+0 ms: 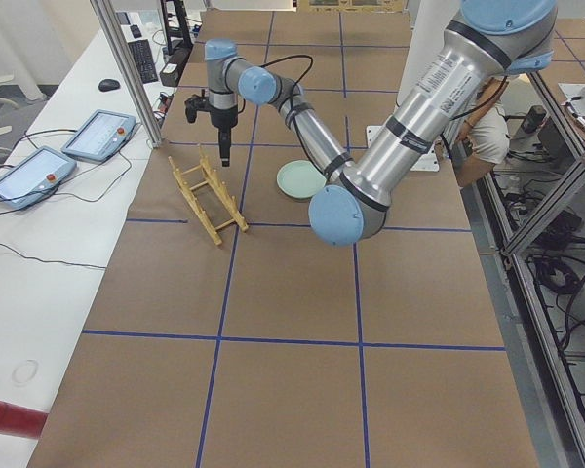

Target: Place plate on table

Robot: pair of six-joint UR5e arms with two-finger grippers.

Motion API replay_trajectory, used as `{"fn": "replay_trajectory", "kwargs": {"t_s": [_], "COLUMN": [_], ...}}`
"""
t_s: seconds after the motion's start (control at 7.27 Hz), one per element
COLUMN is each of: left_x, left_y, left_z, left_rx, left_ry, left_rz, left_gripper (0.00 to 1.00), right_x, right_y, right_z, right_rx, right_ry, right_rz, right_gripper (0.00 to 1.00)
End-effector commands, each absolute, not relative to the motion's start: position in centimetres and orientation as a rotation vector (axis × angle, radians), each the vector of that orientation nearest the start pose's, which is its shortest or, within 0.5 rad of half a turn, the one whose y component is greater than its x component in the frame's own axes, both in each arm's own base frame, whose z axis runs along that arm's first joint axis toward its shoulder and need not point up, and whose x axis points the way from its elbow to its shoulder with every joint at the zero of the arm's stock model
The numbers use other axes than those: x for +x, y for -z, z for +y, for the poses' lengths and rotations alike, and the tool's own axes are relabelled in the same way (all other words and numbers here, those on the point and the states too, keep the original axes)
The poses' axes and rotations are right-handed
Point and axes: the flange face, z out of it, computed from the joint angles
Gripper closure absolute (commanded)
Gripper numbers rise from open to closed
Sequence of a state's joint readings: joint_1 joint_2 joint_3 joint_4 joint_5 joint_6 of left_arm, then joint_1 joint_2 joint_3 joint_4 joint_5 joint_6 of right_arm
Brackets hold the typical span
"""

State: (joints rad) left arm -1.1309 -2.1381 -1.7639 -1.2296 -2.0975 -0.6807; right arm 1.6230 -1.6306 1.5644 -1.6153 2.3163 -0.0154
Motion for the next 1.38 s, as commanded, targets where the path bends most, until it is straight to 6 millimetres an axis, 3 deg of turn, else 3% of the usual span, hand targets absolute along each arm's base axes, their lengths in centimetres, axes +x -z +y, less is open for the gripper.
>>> {"fn": "replay_trajectory", "kwargs": {"t_s": [0.0, 0.14, 0.28, 0.41, 0.55, 0.83, 1.24], "left_x": [0.1, -6.2, -8.4, -8.4, -8.2, -8.5, -8.4], "left_y": [-44.6, -52.9, -58.7, -61.2, -63.0, -61.8, -61.8], "left_z": [-60.0, -57.3, -53.9, -51.9, -49.4, -49.1, -49.5], "left_rx": [0.098, 0.098, 0.051, 0.003, -0.023, 0.005, 0.041], "left_ry": [-0.017, -0.014, 0.013, 0.032, 0.039, 0.028, 0.010], "left_rz": [0.700, 0.722, 0.734, 0.735, 0.748, 0.747, 0.746], "left_gripper": [0.00, 0.00, 0.00, 0.00, 0.00, 0.00, 0.00], "right_x": [8.9, 8.9, 9.0, 9.0, 8.9, 8.9, 8.9], "right_y": [-69.6, -69.7, -69.6, -69.6, -69.6, -69.7, -69.7], "right_z": [-45.3, -45.3, -45.4, -45.4, -45.3, -45.3, -45.3], "right_rx": [-0.080, -0.082, -0.080, -0.080, -0.080, -0.082, -0.082], "right_ry": [-0.076, -0.077, -0.076, -0.076, -0.076, -0.077, -0.077], "right_rz": [-0.748, -0.748, -0.748, -0.748, -0.748, -0.748, -0.748], "right_gripper": [0.00, 0.00, 0.00, 0.00, 0.00, 0.00, 0.00]}}
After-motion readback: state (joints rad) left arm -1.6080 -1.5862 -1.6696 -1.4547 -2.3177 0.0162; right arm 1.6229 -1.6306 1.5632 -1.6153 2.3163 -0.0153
